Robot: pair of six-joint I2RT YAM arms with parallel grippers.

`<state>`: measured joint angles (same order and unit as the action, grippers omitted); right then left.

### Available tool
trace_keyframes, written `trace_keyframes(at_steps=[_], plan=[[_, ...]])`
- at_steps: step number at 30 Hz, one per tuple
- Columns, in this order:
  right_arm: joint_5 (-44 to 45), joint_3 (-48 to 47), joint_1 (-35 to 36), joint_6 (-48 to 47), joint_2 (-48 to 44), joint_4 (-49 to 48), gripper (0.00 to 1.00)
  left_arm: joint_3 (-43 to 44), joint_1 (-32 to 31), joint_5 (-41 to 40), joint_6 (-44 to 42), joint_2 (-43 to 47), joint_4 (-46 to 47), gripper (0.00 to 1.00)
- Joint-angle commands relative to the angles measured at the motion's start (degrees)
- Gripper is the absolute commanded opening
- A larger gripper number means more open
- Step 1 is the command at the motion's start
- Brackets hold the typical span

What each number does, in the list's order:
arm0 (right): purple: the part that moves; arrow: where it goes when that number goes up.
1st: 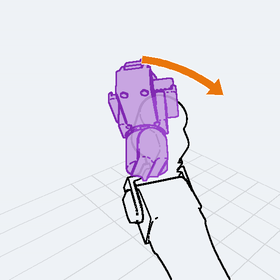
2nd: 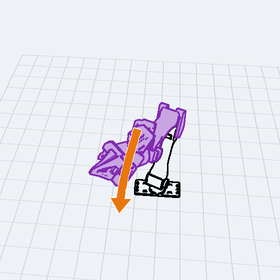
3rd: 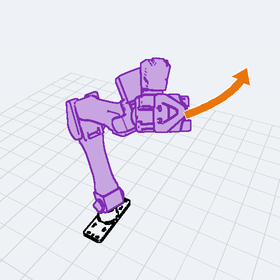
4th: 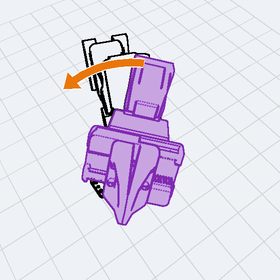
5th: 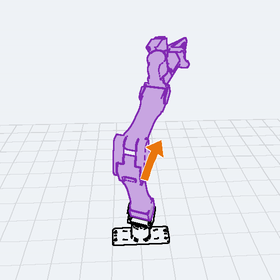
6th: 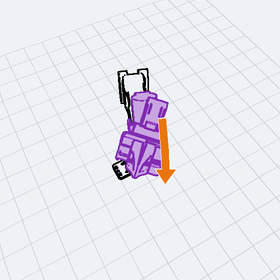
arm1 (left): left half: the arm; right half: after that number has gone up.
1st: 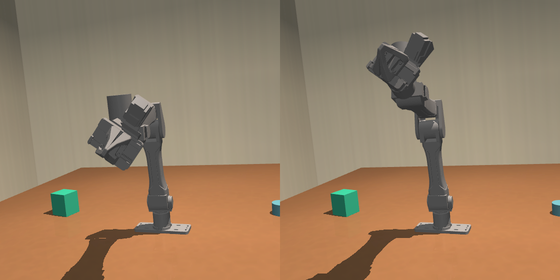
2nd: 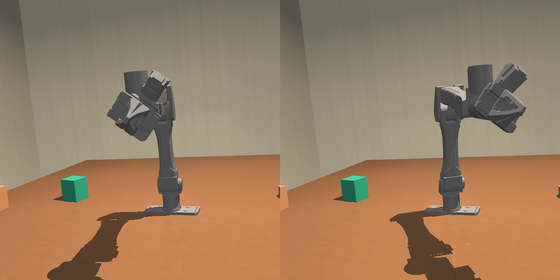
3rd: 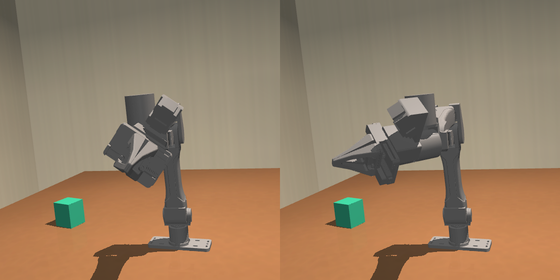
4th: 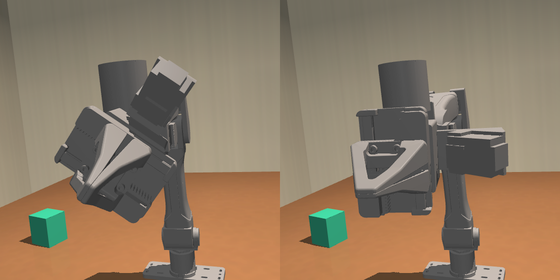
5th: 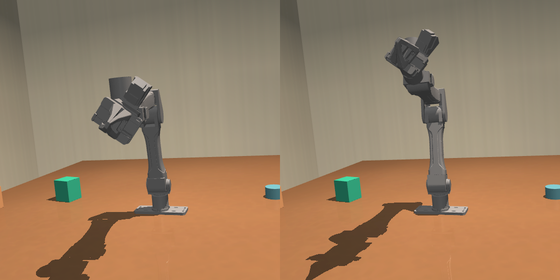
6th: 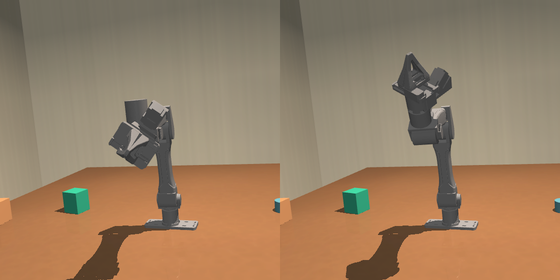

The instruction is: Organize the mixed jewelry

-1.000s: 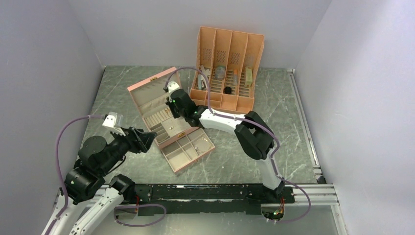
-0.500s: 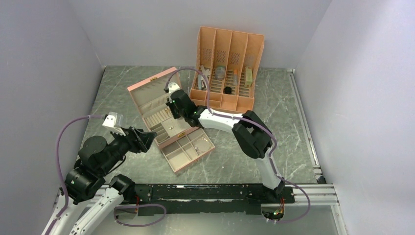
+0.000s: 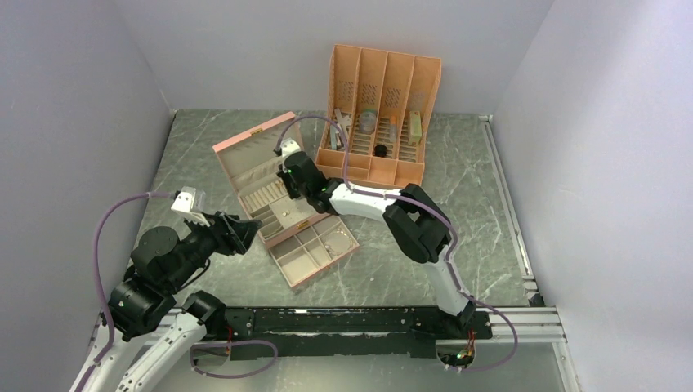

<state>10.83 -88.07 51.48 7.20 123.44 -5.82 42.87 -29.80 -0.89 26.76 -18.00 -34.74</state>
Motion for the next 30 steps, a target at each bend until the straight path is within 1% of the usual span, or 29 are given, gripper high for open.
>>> trace_keyframes(at_steps=[1,4,8,12,18,25,28,30], plan=[[2.27,-0.47,-0.33,-0.2,3.95,2.02,0.0,-0.36,0.4,-0.87,-0.05,0.07,1.53,0.72],[2.61,0.01,-0.33,0.05,4.74,2.26,0.0,-0.33,0.45,-0.87,-0.05,0.07,1.6,0.72],[2.27,1.32,-0.34,0.59,3.38,1.55,0.0,-0.34,0.45,-0.87,-0.05,0.03,1.61,0.72],[2.27,0.67,-0.33,0.86,1.41,2.56,0.12,-0.33,0.45,-0.87,-0.18,-0.02,1.61,0.72],[1.89,0.13,-0.33,1.66,-3.55,3.45,0.21,-0.25,0.49,-1.05,0.02,0.07,1.35,0.72],[-0.11,4.03,-0.12,3.77,-13.71,3.89,0.37,-0.25,0.45,-1.35,-0.06,0.03,1.43,0.72],[-0.93,8.66,0.55,5.77,-19.67,4.78,0.4,-0.17,0.49,-1.46,-0.08,0.0,1.36,0.72],[-0.71,13.74,2.01,7.2,-24.35,5.24,0.42,-0.21,0.45,-1.5,-0.06,0.2,1.26,0.72]])
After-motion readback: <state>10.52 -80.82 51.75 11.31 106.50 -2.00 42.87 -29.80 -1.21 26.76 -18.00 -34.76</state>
